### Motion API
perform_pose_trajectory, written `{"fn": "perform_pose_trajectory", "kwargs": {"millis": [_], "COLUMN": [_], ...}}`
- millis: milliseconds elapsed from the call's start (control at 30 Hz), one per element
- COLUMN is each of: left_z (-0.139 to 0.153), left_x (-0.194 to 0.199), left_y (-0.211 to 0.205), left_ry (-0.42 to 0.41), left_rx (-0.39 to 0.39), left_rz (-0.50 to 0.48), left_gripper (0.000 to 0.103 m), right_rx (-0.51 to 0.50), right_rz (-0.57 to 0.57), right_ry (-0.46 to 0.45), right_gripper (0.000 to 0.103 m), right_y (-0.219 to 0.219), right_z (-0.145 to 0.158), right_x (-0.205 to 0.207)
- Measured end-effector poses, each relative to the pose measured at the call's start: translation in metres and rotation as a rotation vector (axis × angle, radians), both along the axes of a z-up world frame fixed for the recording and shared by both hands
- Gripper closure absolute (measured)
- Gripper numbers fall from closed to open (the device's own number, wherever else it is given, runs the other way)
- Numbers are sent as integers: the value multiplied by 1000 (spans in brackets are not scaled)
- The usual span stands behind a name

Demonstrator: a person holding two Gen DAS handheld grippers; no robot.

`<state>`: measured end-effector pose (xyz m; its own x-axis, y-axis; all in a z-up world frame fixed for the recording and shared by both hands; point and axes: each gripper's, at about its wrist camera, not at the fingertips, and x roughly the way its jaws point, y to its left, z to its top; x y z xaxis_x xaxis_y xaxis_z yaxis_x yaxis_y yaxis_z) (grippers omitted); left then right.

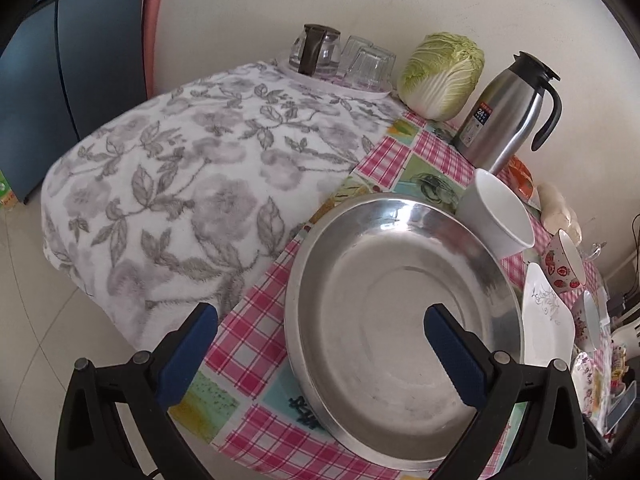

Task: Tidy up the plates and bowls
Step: 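Move the left gripper to the steel basin rim and close on it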

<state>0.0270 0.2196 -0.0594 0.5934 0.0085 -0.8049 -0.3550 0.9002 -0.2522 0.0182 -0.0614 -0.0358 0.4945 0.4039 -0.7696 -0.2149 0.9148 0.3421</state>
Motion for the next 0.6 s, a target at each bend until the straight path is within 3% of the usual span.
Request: {"fn": "perform_pose_trajectory", "kwargs": {"millis": [300, 600], "left_z": [-20, -37], "left_x": [20, 35], "left_y": [8, 16], "left_ry": [55, 89], "left_rx": [3, -1], "left_rz": [-31, -50], "left_gripper": [29, 49], "right_rx": [37, 64], "right_rz": [72, 58], "right_ry": [65, 100], "right_gripper": [42, 56], "right_y": [17, 23], "right_z": [-21, -41], "right_x": [14, 35]}}
